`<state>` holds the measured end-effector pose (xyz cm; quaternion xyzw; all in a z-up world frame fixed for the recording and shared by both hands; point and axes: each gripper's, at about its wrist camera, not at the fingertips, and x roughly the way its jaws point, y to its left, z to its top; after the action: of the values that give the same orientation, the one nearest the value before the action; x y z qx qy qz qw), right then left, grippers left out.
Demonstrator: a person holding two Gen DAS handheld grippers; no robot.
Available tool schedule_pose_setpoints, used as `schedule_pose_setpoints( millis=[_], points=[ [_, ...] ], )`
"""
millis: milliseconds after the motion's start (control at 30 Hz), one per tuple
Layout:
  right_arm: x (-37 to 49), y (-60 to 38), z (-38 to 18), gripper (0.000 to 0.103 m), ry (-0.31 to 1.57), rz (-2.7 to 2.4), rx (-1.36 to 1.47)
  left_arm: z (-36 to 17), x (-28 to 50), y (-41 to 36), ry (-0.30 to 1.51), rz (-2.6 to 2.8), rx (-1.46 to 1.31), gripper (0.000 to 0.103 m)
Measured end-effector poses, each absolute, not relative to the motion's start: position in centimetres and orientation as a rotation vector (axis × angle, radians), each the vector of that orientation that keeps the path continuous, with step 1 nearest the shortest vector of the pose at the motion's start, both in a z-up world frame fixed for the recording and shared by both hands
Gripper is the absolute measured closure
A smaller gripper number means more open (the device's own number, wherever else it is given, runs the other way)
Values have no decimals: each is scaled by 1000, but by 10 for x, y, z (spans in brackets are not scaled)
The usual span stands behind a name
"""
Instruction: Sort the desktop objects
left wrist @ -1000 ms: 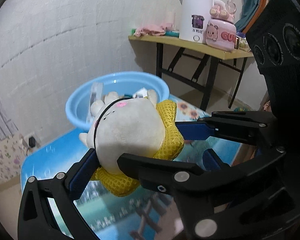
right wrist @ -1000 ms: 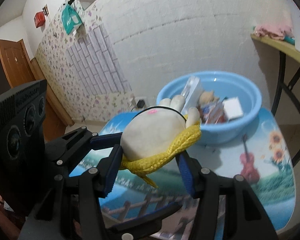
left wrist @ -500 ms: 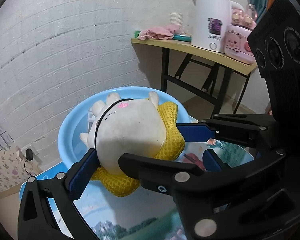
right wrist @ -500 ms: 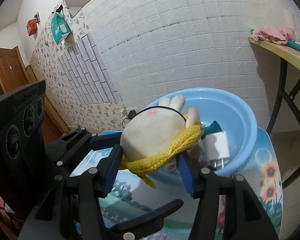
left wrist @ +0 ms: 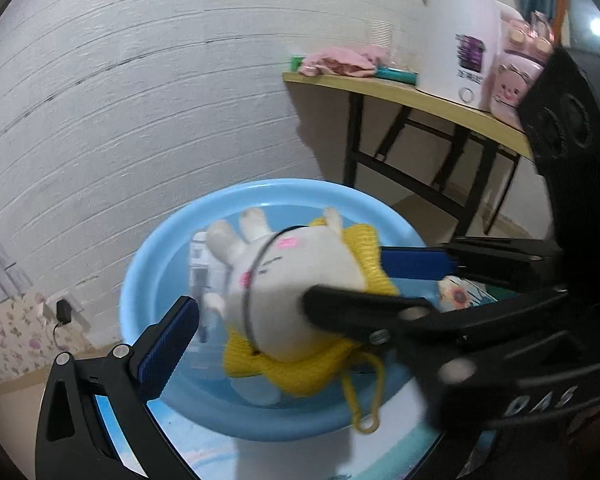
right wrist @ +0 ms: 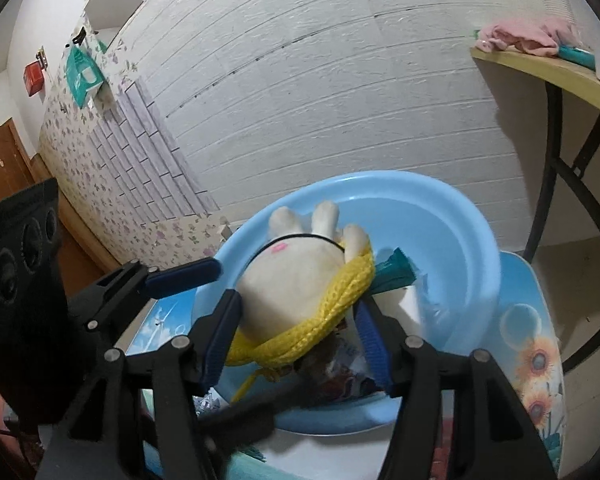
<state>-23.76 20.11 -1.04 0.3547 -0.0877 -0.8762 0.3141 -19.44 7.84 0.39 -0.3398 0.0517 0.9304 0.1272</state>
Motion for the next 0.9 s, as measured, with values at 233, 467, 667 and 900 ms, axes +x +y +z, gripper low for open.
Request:
schedule_pose_setpoints(
  millis=[233, 467, 667, 900],
  points=[
    [-227, 202, 4, 27, -218, -2350, 914, 15, -184, 70, 85, 2766, -1005, 0],
    [-219, 221, 7, 24, -290, -2411, 945, 17, -177, 54, 26, 2852, -1064, 0],
    [-205, 232, 8, 24, -283, -2449, 968, 14, -162, 54, 37, 2849, -1105, 0],
    [-188, 230, 19, 24, -217, -2506, 965, 19, -149, 55, 114, 2924, -1155, 0]
  ],
)
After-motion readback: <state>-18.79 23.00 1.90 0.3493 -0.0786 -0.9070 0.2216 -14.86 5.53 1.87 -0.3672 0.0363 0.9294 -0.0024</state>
